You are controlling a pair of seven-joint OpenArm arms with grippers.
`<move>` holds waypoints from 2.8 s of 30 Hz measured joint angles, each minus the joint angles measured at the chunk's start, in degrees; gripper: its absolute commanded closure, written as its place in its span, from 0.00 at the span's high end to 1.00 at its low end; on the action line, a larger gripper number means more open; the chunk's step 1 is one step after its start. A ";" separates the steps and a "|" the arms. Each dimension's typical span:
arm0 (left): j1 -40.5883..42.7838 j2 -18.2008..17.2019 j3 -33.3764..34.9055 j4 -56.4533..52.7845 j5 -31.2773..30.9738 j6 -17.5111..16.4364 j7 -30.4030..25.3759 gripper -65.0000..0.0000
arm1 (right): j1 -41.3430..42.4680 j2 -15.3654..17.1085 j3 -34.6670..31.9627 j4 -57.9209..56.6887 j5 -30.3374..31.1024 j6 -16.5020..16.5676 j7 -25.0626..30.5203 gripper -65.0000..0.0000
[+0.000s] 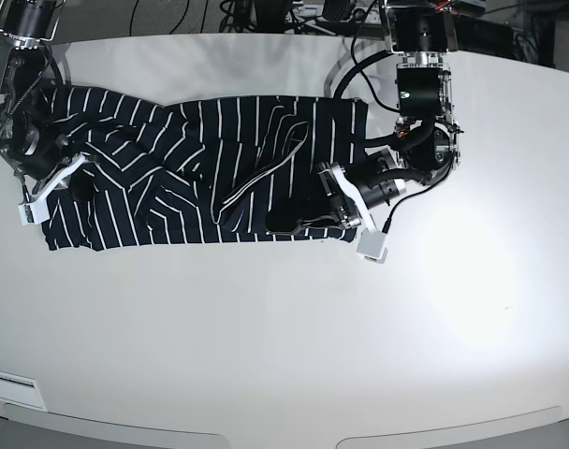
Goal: Fold the T-shirt properly
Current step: 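Press the folded end down with the left gripper and release it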
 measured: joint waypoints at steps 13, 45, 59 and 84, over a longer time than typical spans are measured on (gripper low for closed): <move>0.98 -0.17 2.19 0.00 7.76 4.50 7.37 0.00 | 0.02 0.00 0.00 0.02 0.00 0.00 -0.15 0.00; -4.50 -7.37 19.28 2.84 29.94 3.96 8.20 0.00 | 0.15 0.00 -0.02 0.00 0.02 0.20 -0.24 0.00; -1.62 -17.49 22.51 4.13 40.63 7.96 -9.05 0.00 | 5.16 3.30 -0.90 0.66 10.32 1.49 -10.80 0.19; -1.60 -22.82 22.18 4.26 39.63 8.20 -10.27 0.00 | -3.65 6.43 2.49 3.41 15.13 -3.67 -12.76 0.61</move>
